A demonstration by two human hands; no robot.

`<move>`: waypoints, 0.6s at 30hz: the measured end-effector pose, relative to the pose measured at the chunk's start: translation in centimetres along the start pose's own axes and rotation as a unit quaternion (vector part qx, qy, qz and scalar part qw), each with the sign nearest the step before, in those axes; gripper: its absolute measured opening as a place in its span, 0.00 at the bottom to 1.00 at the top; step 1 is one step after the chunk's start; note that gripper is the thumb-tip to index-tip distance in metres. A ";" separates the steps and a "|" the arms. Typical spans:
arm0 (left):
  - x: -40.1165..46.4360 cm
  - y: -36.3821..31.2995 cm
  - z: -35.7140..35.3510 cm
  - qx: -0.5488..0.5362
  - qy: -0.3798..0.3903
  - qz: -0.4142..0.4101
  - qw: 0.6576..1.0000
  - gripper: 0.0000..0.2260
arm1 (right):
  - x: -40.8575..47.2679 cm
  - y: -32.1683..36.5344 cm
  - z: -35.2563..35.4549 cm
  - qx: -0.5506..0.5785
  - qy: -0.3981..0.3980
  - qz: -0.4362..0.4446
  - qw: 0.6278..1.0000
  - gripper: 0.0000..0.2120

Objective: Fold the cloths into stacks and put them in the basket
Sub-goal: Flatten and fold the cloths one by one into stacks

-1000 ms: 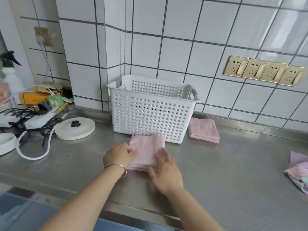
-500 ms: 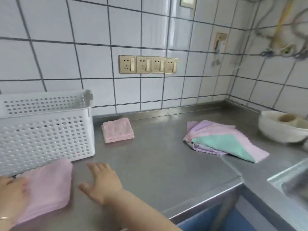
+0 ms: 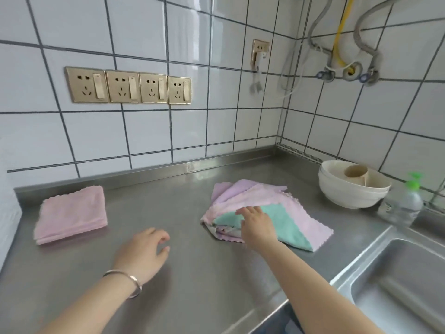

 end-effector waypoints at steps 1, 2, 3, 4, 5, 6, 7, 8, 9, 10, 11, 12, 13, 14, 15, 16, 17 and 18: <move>1.1 -1.6 -1.4 0.001 0.013 -0.020 1.000 0.12 | 0.8 0.3 -0.4 -0.006 0.004 0.026 1.000 0.21; 2.1 -3.1 -2.4 0.001 0.018 -0.040 0.999 0.12 | 1.3 0.6 -0.6 -0.013 0.010 0.046 0.999 0.22; 2.9 -4.6 -3.2 0.000 0.023 -0.053 0.998 0.13 | 1.7 0.8 -0.9 -0.019 0.018 0.062 0.998 0.23; 3.9 -5.8 -4.2 -0.009 0.023 -0.062 0.998 0.13 | 2.2 0.8 -1.6 -0.024 0.026 0.077 0.996 0.24; 4.8 -6.9 -5.1 -0.022 0.022 -0.068 0.997 0.13 | 2.5 0.6 -2.2 -0.033 0.033 0.087 0.995 0.23; 5.5 -7.8 -5.8 -0.033 0.023 -0.073 0.997 0.14 | 2.7 0.4 -2.6 -0.043 0.039 0.093 0.994 0.21; 6.1 -8.5 -6.6 -0.040 0.030 -0.074 0.996 0.15 | 2.9 0.2 -2.8 -0.048 0.030 0.101 0.993 0.19; 6.7 -9.0 -7.4 -0.045 0.036 -0.074 0.996 0.16 | 3.0 0.1 -2.7 -0.053 0.006 0.113 0.992 0.16; 7.1 -9.3 -8.4 -0.041 0.048 -0.075 0.995 0.17 | 3.0 0.0 -2.4 -0.065 -0.020 0.127 0.989 0.12; 7.4 -9.5 -9.2 -0.031 0.058 -0.081 0.995 0.18 | 2.8 -0.1 -2.3 -0.085 -0.029 0.139 0.986 0.10; 7.5 -9.7 -9.9 -0.027 0.064 -0.086 0.994 0.18 | 2.7 -0.2 -2.1 -0.111 -0.032 0.158 0.981 0.10; 7.7 -9.9 -10.3 -0.022 0.063 -0.092 0.994 0.19 | 2.6 -0.5 -1.8 -0.129 -0.040 0.177 0.975 0.13; 7.8 -10.0 -10.5 -0.022 0.054 -0.093 0.994 0.19 | 2.5 -1.2 -1.5 -0.143 -0.041 0.185 0.971 0.14; 8.0 -10.0 -10.6 -0.027 0.041 -0.086 0.995 0.19 | 2.3 -1.9 -1.0 -0.159 -0.043 0.191 0.968 0.16; 8.1 -9.8 -10.6 -0.037 0.029 -0.068 0.997 0.19 | 2.1 -2.5 -0.4 -0.175 -0.043 0.199 0.963 0.16; 8.4 -9.5 -10.6 -0.049 0.020 -0.045 0.998 0.18 | 1.9 -3.3 0.1 -0.179 -0.044 0.201 0.962 0.17; 8.6 -9.2 -10.5 -0.058 0.013 -0.024 0.998 0.16 | 1.7 -3.9 0.8 -0.179 -0.049 0.200 0.962 0.18; 8.9 -9.0 -10.2 -0.064 0.001 -0.009 0.998 0.14 | 1.5 -4.2 1.8 -0.174 -0.056 0.199 0.963 0.19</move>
Point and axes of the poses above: each hand's wrist, its own x-axis towards the middle knuckle, its own z-axis out of the back of the hand, y = z × x, the point moved 9 cm from there along x, towards the middle knuckle, and after that the axes turned 12 degrees about -y, right-handed, at the moved point
